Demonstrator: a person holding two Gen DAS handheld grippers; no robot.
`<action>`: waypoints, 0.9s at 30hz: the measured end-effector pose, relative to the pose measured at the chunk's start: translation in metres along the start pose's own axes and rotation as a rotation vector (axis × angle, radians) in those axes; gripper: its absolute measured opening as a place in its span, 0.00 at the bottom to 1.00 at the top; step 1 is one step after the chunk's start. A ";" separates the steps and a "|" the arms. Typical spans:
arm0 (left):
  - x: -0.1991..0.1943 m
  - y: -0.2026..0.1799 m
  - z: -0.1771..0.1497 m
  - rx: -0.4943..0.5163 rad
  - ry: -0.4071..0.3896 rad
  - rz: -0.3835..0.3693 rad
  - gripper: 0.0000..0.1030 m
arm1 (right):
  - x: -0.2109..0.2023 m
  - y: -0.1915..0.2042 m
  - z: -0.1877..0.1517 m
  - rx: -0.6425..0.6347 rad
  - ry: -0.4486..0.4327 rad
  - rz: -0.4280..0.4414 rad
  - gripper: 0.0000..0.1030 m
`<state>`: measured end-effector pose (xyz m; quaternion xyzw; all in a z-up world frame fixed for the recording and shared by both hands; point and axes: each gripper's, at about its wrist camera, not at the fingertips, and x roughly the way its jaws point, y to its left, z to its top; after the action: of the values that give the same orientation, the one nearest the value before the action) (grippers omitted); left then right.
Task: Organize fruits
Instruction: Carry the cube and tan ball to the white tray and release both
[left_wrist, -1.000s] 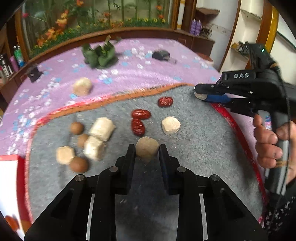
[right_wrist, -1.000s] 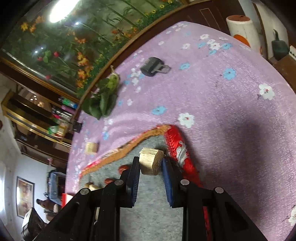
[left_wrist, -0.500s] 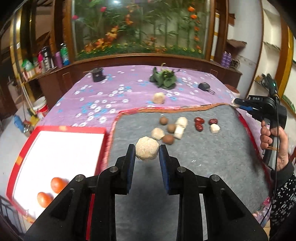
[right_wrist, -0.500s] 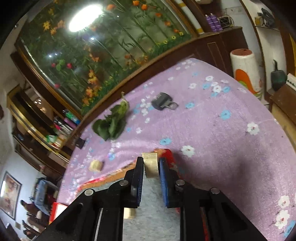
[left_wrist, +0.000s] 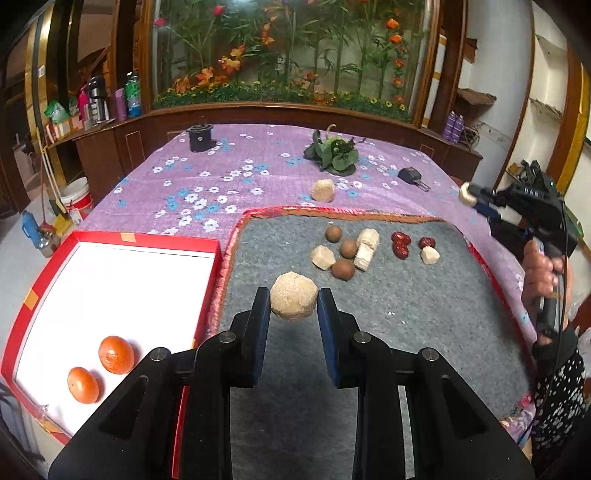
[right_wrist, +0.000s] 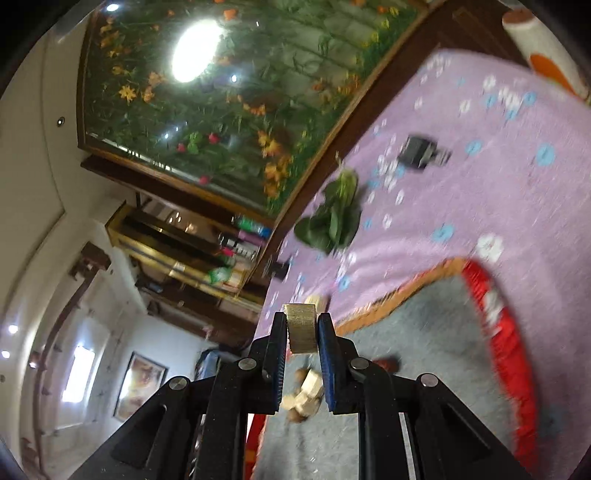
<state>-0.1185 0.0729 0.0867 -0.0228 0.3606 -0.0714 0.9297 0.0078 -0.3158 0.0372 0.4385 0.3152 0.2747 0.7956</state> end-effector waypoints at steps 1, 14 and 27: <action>-0.001 0.004 0.000 -0.009 0.000 0.004 0.24 | 0.006 0.004 -0.003 -0.012 0.017 -0.017 0.16; -0.025 0.086 -0.014 -0.120 -0.037 0.223 0.25 | 0.137 0.113 -0.112 -0.247 0.330 -0.032 0.16; -0.030 0.153 -0.039 -0.158 -0.061 0.483 0.25 | 0.253 0.202 -0.270 -0.712 0.451 -0.197 0.15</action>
<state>-0.1492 0.2287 0.0633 -0.0106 0.3320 0.1817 0.9256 -0.0606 0.1000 0.0346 0.0334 0.4071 0.3779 0.8309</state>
